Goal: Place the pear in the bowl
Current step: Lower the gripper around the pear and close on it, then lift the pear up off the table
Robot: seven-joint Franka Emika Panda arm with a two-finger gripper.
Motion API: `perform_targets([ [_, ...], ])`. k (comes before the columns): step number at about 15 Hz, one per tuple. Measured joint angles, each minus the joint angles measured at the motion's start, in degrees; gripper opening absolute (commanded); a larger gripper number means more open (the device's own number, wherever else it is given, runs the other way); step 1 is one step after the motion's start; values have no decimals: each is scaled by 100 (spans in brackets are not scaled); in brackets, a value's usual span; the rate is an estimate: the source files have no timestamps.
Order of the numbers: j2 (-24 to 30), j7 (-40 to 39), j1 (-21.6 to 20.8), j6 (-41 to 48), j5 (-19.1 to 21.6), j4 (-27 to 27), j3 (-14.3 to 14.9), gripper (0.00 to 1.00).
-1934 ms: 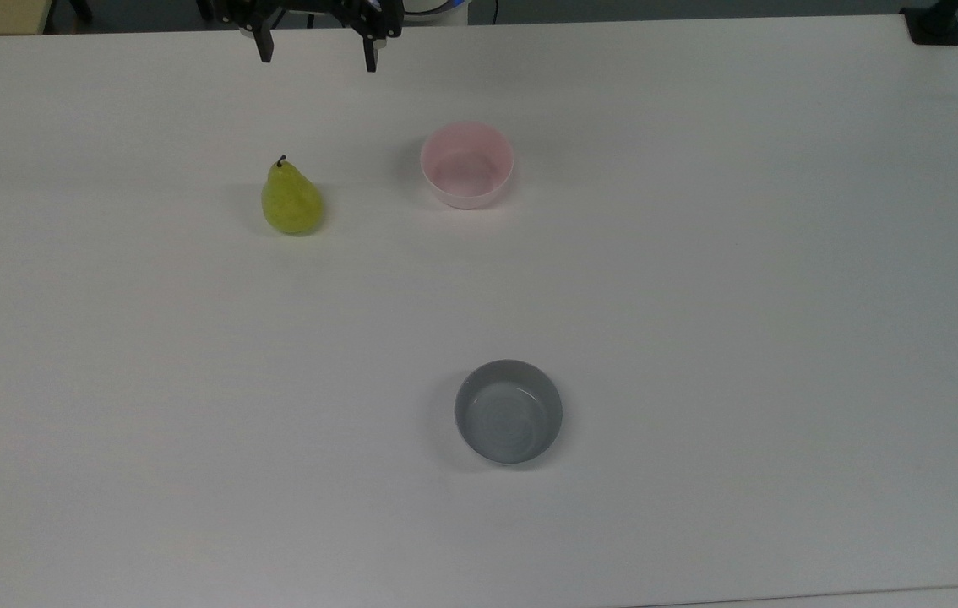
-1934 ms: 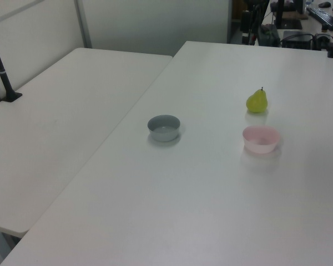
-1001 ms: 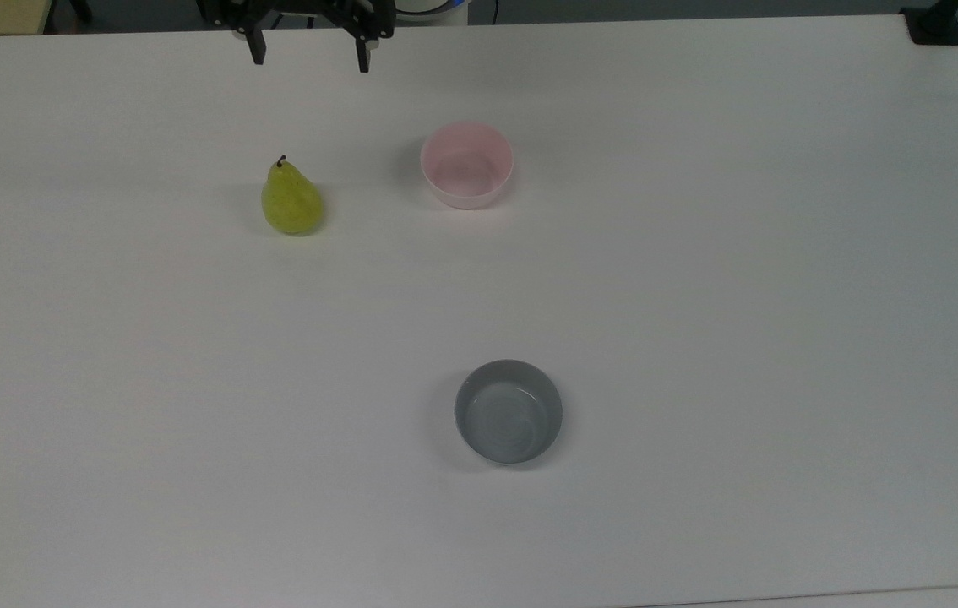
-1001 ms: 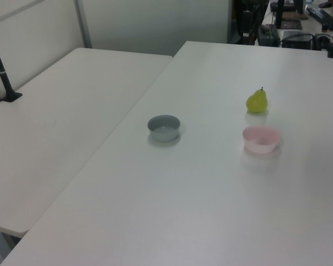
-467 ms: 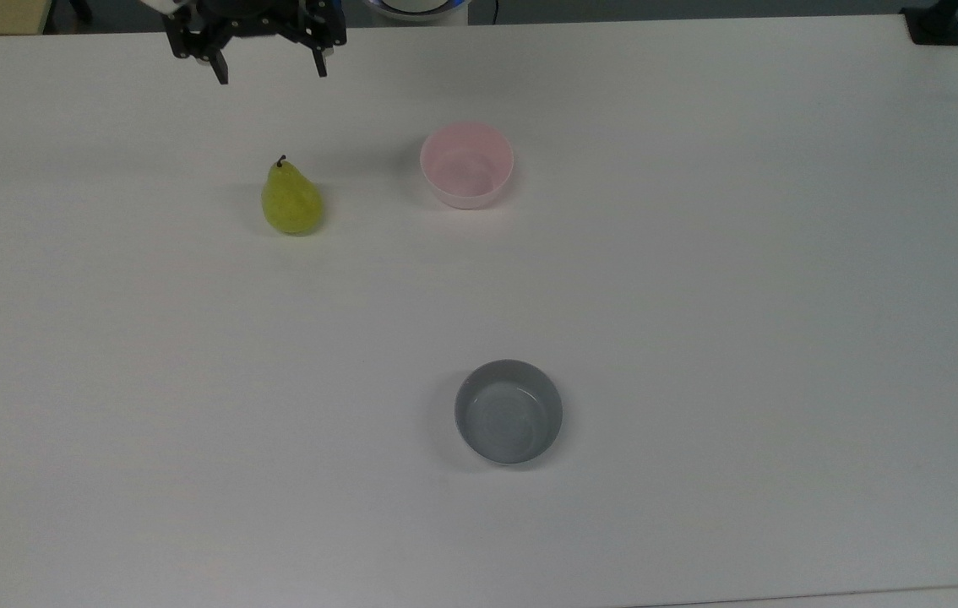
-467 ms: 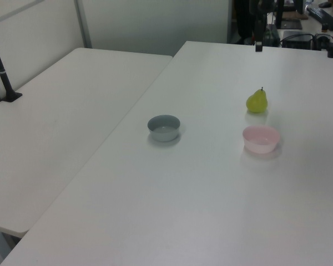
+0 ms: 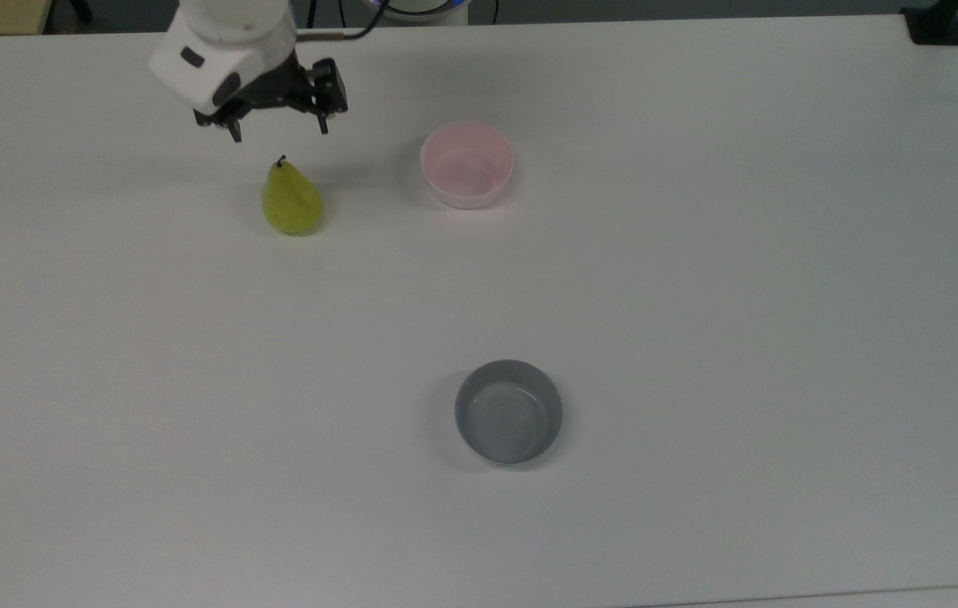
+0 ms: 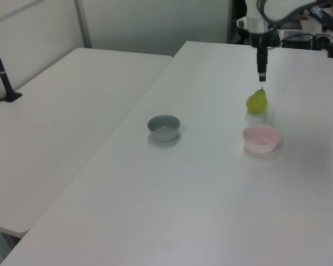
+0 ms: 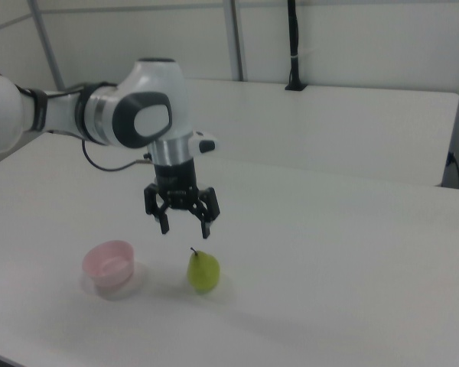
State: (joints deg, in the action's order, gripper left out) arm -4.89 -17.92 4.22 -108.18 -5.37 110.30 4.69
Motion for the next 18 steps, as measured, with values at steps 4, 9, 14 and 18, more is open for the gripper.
perform_targets([
  [4, -240, -2, 93, -501, -143, 328, 1, 100],
  [9, -675, -2, 151, -973, -145, 337, 1, 100],
  [14, -962, -2, 153, -1167, -146, 337, 0, 84],
  [18, -988, -2, 152, -1184, -157, 324, -5, 49],
])
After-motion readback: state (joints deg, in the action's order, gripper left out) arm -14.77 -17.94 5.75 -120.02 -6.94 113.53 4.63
